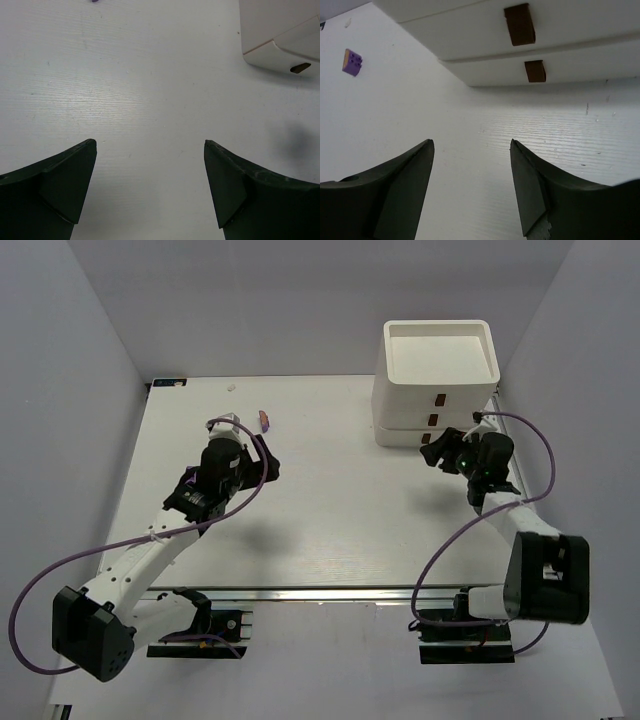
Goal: Sort the legos into containers by color
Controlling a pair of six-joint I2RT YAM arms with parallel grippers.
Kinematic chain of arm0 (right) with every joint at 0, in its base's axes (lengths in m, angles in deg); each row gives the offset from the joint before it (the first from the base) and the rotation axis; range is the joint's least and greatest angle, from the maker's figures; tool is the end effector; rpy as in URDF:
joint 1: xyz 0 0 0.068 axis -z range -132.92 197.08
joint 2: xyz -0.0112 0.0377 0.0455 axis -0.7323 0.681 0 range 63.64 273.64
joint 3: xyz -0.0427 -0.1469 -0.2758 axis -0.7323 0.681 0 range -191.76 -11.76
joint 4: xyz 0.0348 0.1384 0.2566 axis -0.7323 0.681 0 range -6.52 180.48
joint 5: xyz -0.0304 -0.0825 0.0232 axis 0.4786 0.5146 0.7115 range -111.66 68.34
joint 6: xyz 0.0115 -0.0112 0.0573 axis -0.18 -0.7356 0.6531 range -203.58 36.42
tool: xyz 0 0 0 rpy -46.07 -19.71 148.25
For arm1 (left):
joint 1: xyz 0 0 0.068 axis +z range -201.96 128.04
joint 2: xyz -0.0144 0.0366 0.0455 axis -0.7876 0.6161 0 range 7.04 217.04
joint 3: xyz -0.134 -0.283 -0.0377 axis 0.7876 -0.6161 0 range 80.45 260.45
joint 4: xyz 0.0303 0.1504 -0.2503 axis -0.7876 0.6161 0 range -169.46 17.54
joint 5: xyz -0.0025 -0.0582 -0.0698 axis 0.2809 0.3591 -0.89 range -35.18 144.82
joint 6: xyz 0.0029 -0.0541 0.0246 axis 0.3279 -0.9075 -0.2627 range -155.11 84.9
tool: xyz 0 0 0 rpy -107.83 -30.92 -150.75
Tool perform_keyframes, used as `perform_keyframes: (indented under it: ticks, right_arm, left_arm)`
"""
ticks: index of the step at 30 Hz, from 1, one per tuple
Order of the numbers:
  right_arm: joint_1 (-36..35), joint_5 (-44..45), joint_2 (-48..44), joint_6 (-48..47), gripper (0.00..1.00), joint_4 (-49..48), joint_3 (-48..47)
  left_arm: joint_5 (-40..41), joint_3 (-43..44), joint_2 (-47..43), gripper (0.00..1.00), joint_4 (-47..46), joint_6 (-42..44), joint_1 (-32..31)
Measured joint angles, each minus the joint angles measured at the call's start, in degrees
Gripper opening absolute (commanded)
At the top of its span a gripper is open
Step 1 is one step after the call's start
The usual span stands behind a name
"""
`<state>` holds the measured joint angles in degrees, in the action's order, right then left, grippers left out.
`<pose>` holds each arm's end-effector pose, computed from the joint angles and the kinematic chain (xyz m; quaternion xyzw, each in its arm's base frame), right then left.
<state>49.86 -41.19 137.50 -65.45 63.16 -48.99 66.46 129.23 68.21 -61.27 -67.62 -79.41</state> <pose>0.3050 -0.0002 0.2585 0.0431 0.7941 0.2134 0.5675 0.2325 -0.1108 0.3225 -0.0884 0.8610 -0.1701 0.4711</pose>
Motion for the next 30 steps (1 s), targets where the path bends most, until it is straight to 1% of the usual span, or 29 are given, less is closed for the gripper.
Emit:
perform_keyframes:
  ticks: [3,8,13,17,21,27,30]
  right_arm:
    - [-0.52,2.58,6.99,3.17,0.68,-2.36,-1.81]
    - [-0.61,5.9,16.09,5.68,0.67,-6.56,-3.61]
    - [-0.61,7.02,23.5,6.71,0.65,-10.78,-6.75]
    - [-0.63,7.45,28.94,7.02,0.61,-14.21,-11.06]
    - [-0.61,7.58,33.75,7.69,0.58,-16.28,-15.58]
    - [-0.68,7.61,37.46,8.7,0.56,-16.02,-18.8]
    - [-0.68,7.58,38.07,9.07,0.51,-15.8,-19.69]
  left_arm:
    - [-0.13,0.76,0.13,0.98,1.27,0.15,0.0]
    - [-0.09,1.55,-0.42,0.98,1.97,-0.46,0.0]
    - [0.02,1.64,-0.9,0.98,2.91,-1.62,0.0]
    - [0.04,1.68,-0.83,0.98,3.3,-2.67,0.0]
    - [0.09,2.14,-0.33,0.98,3.48,-3.5,0.0]
    - [0.9,3.1,0.26,0.98,4.09,-3.98,0.0]
    - [1.44,3.28,0.26,0.98,4.04,-4.24,0.0]
